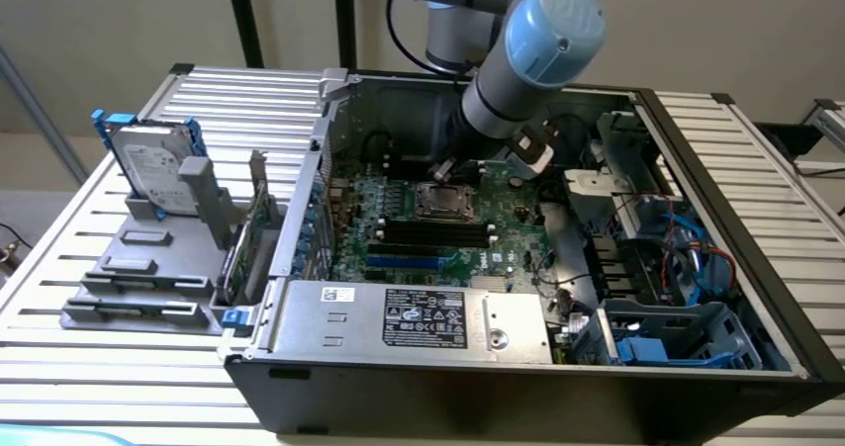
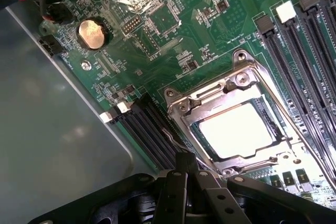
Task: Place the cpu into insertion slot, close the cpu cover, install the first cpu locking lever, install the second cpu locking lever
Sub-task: 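Install the first cpu locking lever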
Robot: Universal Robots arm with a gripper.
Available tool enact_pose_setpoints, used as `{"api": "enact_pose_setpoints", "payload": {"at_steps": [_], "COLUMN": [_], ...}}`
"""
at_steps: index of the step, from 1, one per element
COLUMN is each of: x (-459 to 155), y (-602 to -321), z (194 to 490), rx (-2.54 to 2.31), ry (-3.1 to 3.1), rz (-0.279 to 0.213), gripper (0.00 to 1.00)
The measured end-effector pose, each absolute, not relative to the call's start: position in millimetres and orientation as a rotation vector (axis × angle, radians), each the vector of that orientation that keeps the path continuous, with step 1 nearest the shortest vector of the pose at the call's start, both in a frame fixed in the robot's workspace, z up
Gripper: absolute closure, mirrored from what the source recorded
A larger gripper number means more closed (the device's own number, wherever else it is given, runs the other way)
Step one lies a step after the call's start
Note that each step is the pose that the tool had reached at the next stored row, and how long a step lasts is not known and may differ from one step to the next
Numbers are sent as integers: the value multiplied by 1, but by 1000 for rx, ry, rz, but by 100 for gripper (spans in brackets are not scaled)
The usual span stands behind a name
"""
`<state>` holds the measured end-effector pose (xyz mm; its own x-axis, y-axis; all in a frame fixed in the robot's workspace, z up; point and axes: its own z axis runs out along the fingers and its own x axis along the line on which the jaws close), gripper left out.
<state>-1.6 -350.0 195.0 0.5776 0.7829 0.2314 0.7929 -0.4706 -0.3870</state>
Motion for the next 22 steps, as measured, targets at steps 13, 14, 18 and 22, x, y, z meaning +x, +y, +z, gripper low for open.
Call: {"api": "enact_pose_setpoints", "payload": {"at_steps": [13,14,18,22], "x": [5,5,6,5], "y": [-350,-350,-350,-352], "z": [189,189,188,188], "rx": [-2359,-2359,-2362,-2361], "ry": [-1264,-1264,-1265,-1266], "rz": [-29,-29,-27,-26], "gripper": [89,89,89,89]}}
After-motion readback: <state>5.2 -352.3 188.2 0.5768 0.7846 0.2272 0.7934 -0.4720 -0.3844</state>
